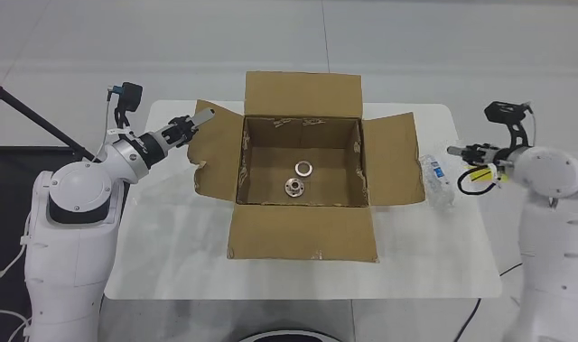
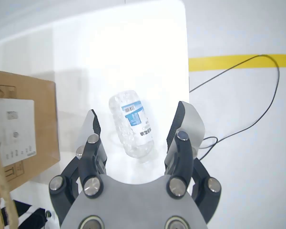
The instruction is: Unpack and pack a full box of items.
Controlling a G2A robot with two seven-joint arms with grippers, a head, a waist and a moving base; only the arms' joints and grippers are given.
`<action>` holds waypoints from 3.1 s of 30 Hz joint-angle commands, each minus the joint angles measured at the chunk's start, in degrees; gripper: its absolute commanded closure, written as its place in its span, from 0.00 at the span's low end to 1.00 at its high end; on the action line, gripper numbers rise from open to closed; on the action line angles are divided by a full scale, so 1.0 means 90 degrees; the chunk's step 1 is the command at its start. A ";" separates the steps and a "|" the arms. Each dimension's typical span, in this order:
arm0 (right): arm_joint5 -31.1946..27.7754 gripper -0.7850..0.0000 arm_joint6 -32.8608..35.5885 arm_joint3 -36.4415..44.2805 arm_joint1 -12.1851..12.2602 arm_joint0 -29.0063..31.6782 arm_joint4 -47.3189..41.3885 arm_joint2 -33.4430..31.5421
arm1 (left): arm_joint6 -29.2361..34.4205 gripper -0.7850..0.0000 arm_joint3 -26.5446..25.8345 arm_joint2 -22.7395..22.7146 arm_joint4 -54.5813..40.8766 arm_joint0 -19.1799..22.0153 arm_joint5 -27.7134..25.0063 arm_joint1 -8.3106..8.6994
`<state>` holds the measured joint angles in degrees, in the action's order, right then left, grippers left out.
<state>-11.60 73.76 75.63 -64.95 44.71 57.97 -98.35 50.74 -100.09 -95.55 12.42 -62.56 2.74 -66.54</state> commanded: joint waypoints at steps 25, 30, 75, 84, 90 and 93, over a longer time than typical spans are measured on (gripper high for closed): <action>-0.2005 0.67 -0.0090 -0.1792 0.0282 -0.0215 -0.0195 0.0926 | 0.0000 0.00 0.0000 0.0000 0.0000 0.0000 0.0000 0.0000; -0.2005 1.00 -0.0132 -0.1819 0.0319 -0.0237 -0.0265 0.1039 | 0.0000 0.00 0.0000 0.0000 0.0000 0.0000 0.0000 0.0000; 0.1548 1.00 -0.1777 0.3987 0.0219 0.0216 -0.1614 0.4417 | 0.0000 0.00 0.0000 0.0000 0.0000 0.0000 0.0000 0.0000; 0.2266 1.00 -0.2021 0.2264 -0.0216 -0.0782 -0.1057 0.5781 | 0.0000 0.00 0.0000 0.0000 0.0000 0.0000 0.0000 0.0000; 0.2236 1.00 -0.1752 0.1540 -0.0413 -0.1169 -0.0765 0.6247 | 0.0000 0.00 0.0000 0.0000 0.0000 0.0000 0.0000 0.0000; 0.2051 1.00 -0.1459 0.1351 -0.0470 -0.1275 -0.0607 0.6412 | 0.0000 0.00 0.0000 0.0000 0.0000 0.0000 0.0000 0.0000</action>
<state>7.82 59.53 88.33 -69.01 33.60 52.25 -41.09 50.74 -100.09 -95.55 12.42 -62.56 2.74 -66.54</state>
